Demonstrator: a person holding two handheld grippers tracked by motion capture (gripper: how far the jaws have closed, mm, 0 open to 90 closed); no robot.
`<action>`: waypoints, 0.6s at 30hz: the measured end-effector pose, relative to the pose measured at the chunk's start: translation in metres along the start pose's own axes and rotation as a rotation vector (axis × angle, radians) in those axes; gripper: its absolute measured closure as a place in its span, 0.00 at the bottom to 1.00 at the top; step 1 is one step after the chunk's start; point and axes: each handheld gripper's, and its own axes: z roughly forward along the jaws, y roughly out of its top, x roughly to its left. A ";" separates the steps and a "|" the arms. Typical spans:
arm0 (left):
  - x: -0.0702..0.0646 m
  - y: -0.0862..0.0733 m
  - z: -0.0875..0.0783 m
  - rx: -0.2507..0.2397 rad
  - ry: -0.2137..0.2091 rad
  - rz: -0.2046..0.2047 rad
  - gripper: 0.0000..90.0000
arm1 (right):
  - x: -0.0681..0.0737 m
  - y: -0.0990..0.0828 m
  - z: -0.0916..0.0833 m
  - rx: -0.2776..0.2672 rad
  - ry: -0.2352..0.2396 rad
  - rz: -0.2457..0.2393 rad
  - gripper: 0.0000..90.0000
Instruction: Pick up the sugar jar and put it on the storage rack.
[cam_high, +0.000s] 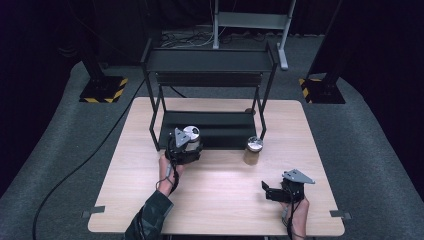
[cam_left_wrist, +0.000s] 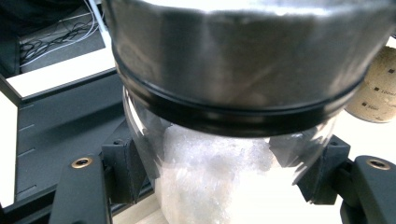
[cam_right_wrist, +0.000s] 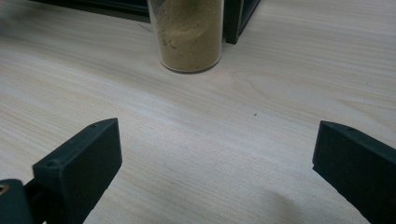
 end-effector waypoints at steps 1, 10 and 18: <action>0.000 0.000 0.000 0.001 0.000 0.000 0.33 | 0.000 0.000 0.000 0.001 0.000 -0.001 0.00; 0.001 0.005 0.008 0.007 0.000 0.000 0.33 | 0.000 0.000 0.000 0.000 0.001 0.000 0.00; 0.001 0.010 0.015 0.018 0.002 0.013 0.33 | 0.000 0.000 0.000 0.002 0.001 -0.001 0.00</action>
